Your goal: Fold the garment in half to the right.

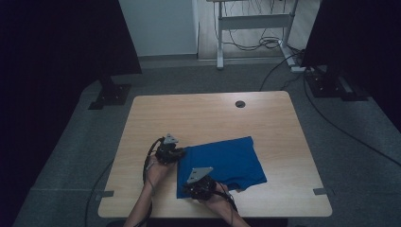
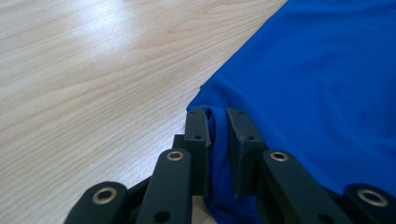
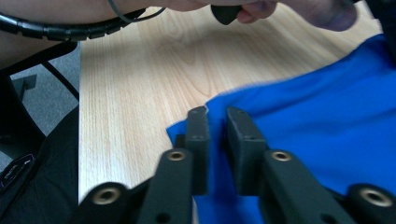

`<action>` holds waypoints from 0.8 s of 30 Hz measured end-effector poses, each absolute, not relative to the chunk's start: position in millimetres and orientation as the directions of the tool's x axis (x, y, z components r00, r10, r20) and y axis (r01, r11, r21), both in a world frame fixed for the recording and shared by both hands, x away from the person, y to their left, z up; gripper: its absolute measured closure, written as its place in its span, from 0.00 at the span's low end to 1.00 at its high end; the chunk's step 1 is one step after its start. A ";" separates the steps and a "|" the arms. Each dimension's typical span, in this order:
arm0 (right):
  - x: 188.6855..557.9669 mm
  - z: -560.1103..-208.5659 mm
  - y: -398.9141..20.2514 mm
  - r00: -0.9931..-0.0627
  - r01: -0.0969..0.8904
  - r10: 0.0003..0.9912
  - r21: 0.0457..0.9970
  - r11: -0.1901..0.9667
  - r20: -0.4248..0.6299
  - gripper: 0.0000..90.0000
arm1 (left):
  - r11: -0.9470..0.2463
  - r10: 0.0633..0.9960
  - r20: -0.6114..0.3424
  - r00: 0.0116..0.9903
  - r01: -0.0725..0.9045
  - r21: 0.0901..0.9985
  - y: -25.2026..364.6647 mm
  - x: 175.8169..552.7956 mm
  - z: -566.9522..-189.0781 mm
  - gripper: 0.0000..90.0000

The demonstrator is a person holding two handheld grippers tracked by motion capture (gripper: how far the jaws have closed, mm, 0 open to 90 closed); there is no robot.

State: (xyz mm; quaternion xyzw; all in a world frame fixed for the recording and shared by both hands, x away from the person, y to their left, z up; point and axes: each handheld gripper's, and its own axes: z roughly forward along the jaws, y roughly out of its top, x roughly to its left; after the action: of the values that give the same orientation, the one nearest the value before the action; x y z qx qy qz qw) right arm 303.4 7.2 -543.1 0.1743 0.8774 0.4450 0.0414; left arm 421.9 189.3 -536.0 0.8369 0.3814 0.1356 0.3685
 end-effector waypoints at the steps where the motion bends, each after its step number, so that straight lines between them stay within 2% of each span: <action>1: 302.3 -543.9 11.1 -0.939 0.267 0.335 0.793 0.548 0.085 0.72 | -0.437 0.738 -0.056 0.672 0.540 0.720 190.7 421.7 -536.3 0.88; 5: 297.9 -547.0 25.0 -0.944 0.247 0.324 0.770 0.589 0.054 0.58 | -0.431 0.741 -0.062 0.669 0.545 0.719 194.6 420.3 -537.3 0.88; 8: 296.2 -551.0 30.1 -0.946 0.229 0.322 0.750 0.620 0.023 0.58 | -0.432 0.741 -0.063 0.669 0.545 0.719 196.0 419.9 -537.6 0.88; 12: 293.1 -550.5 30.8 -0.939 0.197 0.342 0.742 0.641 -0.046 0.76 | -0.431 0.741 -0.066 0.668 0.549 0.717 197.3 419.8 -538.0 0.88; 13: 293.1 -550.5 30.8 -0.939 0.197 0.342 0.742 0.641 -0.046 0.76 | -0.431 0.741 -0.068 0.669 0.550 0.715 197.4 419.8 -538.0 0.88; 14: 292.0 -550.7 29.2 -0.931 0.189 0.358 0.741 0.644 -0.074 0.90 | -0.432 0.740 -0.068 0.669 0.550 0.715 197.3 419.6 -538.0 0.88; 20: 293.6 -550.9 27.0 -0.920 0.223 0.388 0.747 0.626 -0.050 0.93 | -0.430 0.740 -0.074 0.668 0.554 0.713 197.7 419.7 -538.4 0.88; 24: 296.2 -551.7 20.1 -0.913 0.267 0.408 0.772 0.577 0.011 0.93 | -0.431 0.737 -0.071 0.672 0.548 0.717 197.5 419.7 -537.6 0.90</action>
State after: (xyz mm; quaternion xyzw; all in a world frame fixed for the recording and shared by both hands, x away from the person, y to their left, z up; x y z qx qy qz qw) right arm 296.2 20.1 -551.7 0.1907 0.8840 0.4184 0.0842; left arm 419.7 197.5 -537.6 0.8361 0.3841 0.1276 0.3704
